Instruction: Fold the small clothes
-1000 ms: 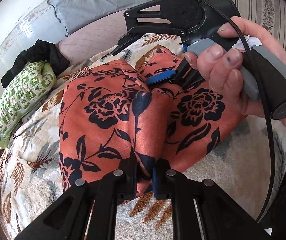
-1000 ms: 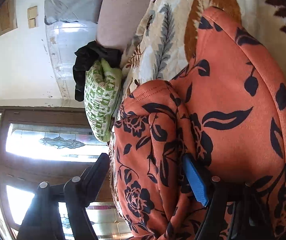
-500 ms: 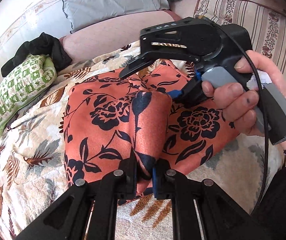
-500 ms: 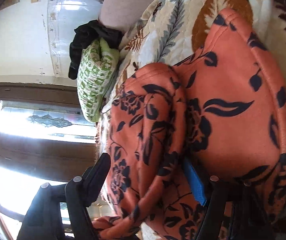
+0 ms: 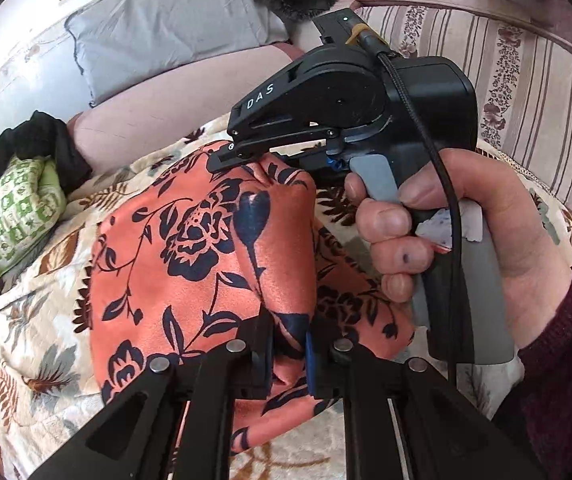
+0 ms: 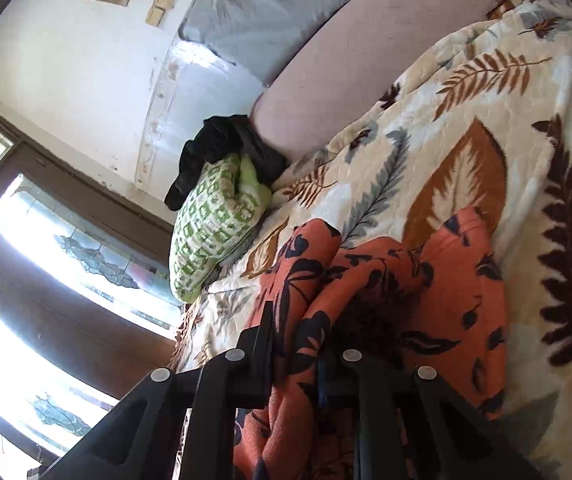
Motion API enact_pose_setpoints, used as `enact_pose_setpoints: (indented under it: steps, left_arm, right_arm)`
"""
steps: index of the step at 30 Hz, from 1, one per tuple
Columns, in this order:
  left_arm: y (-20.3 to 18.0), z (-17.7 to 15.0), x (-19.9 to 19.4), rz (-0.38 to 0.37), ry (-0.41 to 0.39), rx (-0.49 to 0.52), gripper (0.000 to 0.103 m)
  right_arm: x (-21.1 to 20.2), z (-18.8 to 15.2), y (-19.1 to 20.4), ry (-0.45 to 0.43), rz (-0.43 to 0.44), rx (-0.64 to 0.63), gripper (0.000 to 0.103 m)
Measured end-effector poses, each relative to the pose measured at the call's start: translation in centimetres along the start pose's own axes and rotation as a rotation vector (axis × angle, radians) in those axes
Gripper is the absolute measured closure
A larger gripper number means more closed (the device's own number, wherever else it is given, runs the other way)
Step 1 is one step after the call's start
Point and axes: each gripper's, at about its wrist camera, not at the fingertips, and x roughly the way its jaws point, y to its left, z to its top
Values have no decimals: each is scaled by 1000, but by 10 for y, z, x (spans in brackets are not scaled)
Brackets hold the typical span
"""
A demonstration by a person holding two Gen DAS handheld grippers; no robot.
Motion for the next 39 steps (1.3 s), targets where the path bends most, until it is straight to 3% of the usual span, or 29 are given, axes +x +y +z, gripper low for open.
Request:
enact_pose_setpoints:
  steps: [2, 4, 5, 6, 9, 11, 12, 15, 17, 19, 22, 25, 27, 28, 31, 35, 39]
  left_arm:
    - [-6, -2, 28, -36, 80, 1, 85]
    - [-8, -9, 53, -59, 167, -15, 80]
    - [-10, -11, 51, -59, 134, -10, 80]
    - [-12, -12, 46, -58, 111, 10, 77]
    - [-9, -14, 28, -127, 108, 22, 52]
    - [-2, -17, 7, -137, 66, 27, 50]
    - [1, -18, -5, -126, 44, 37, 46]
    - [18, -24, -40, -51, -46, 45, 39]
    - [37, -24, -50, 38, -62, 31, 36]
    - [60, -25, -45, 134, -40, 6, 35]
    - [97, -32, -31, 227, 27, -92, 35]
    - [114, -47, -9, 230, 81, -156, 35]
    - [111, -65, 11, 185, 153, -145, 35]
    - [109, -73, 11, 187, 142, -148, 35]
    - [105, -80, 2, 191, 74, -116, 35]
    - [122, -73, -6, 120, 15, -166, 35]
    - [135, -72, 6, 103, -48, -233, 29]
  right_arm:
    - [1, 6, -19, 11, -54, 40, 87]
    - [11, 7, -48, 105, -143, 103, 87]
    - [14, 6, -60, 119, -214, 120, 87]
    - [15, 5, -66, 116, -230, 119, 87]
    - [8, 7, -64, 119, -189, 126, 83]
    - [-1, 8, -57, 129, -188, 102, 83]
    - [-7, 9, -55, 116, -198, 99, 83]
    - [-33, 12, -46, -33, -215, 71, 83]
    - [-42, 12, -39, -51, -125, 66, 83]
    - [-37, 7, -22, 24, -55, 17, 83]
    - [-18, -10, 12, 171, -78, -121, 83]
    - [0, -37, 24, 363, -130, -228, 83]
    - [10, -57, 5, 493, -241, -215, 85]
    - [11, -64, -6, 520, -253, -196, 88]
    - [-4, -61, -5, 468, -218, -183, 88]
    - [-11, -37, 24, 307, -208, -235, 84]
    - [17, 2, 31, 134, -309, -116, 84]
